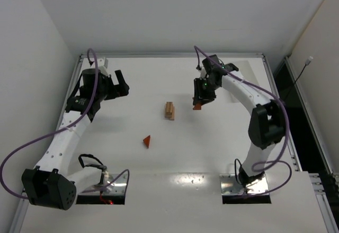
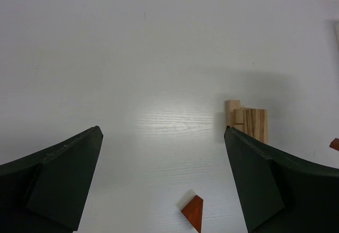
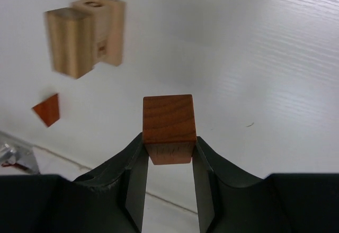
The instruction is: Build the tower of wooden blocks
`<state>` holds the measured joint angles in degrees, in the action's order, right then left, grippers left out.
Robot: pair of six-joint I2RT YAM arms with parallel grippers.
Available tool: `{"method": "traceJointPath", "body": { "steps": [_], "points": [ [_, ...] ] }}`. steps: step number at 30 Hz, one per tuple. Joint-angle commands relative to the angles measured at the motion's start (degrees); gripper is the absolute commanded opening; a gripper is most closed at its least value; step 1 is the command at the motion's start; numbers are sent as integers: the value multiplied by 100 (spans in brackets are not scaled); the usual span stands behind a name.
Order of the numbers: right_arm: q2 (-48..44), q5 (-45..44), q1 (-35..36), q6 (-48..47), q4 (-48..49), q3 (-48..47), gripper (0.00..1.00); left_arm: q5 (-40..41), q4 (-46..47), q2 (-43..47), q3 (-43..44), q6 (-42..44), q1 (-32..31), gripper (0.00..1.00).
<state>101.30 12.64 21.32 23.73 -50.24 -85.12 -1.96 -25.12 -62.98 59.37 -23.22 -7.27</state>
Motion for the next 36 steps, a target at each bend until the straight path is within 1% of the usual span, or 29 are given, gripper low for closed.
{"method": "traceJointPath", "body": {
  "steps": [1,3,7,8,11,14,24,26,28,30,32,35,36],
  "points": [
    [548,-254,-242,-280,-127,-250,0,318,201,128,-75,-60,-55,100],
    [811,-315,-313,-499,-127,-539,0,440,201,128,-75,-60,-55,100],
    [1418,-605,-514,-983,-293,-804,0,512,201,128,-75,-60,-55,100],
    [1419,-666,-585,-1054,-346,-874,0,512,201,76,-75,-60,-55,100],
    [1490,-781,-585,-1107,-399,-875,0,565,262,75,-128,-60,-55,100],
    [1613,-658,-743,-1107,-399,-480,0,565,262,5,-189,-60,-55,100],
    [2069,-588,-858,-1230,-233,-593,1,565,324,-56,-181,-112,-55,100],
    [2131,-588,-910,-1283,-232,-593,7,565,324,-56,-181,-112,-3,100],
    [2193,-588,-910,-1283,-171,-593,10,565,324,-56,-181,-112,-3,100],
    [2193,-588,-910,-1344,-118,-593,34,565,324,-56,-242,-112,-3,100],
    [2131,-588,-910,-1344,-56,-593,49,565,324,-56,-242,-112,-3,100],
    [1974,-667,-910,-1397,119,-593,57,565,377,-4,-347,-112,-3,100],
    [1834,-667,-910,-1397,120,-593,57,565,377,66,-348,-112,-3,100]
  ]
}}
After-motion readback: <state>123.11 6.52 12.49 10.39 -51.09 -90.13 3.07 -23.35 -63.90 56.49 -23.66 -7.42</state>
